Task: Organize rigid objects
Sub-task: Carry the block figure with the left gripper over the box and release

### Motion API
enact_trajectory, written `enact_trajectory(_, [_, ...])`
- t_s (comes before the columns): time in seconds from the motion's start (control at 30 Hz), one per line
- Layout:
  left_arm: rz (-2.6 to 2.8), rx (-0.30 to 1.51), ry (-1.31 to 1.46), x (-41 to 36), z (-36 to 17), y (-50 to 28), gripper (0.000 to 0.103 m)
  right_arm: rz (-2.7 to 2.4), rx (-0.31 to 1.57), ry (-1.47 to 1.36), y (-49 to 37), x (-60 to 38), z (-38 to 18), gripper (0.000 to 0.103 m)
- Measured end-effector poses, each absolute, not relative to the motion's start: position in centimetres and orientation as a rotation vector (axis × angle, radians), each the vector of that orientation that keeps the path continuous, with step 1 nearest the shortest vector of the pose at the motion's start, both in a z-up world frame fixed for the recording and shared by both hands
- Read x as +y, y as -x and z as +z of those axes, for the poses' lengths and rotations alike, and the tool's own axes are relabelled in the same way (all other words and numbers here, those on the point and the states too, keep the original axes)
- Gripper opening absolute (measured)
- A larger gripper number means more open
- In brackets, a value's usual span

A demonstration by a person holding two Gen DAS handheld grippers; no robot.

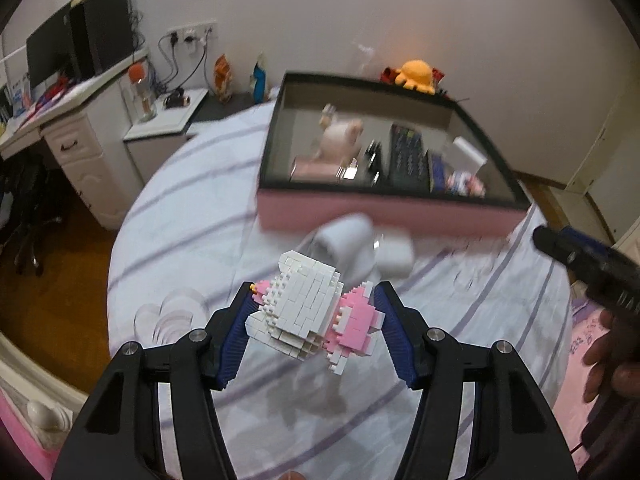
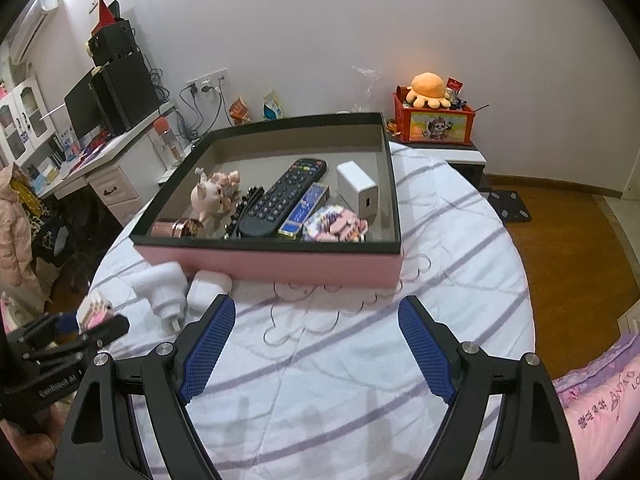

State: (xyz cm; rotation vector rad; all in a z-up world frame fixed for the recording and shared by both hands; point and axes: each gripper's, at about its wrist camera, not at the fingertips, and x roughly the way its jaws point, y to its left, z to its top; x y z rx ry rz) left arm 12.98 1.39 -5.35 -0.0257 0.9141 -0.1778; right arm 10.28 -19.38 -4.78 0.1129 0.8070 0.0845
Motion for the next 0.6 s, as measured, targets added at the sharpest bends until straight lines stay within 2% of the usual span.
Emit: enact_trajectory(0.6, [-0.240, 0.849, -0.014, -5.1, -1.9, -28.2, 0.061, 0.092, 0.747, -0.136, -19.7, -22.5, -2.7, 0.085])
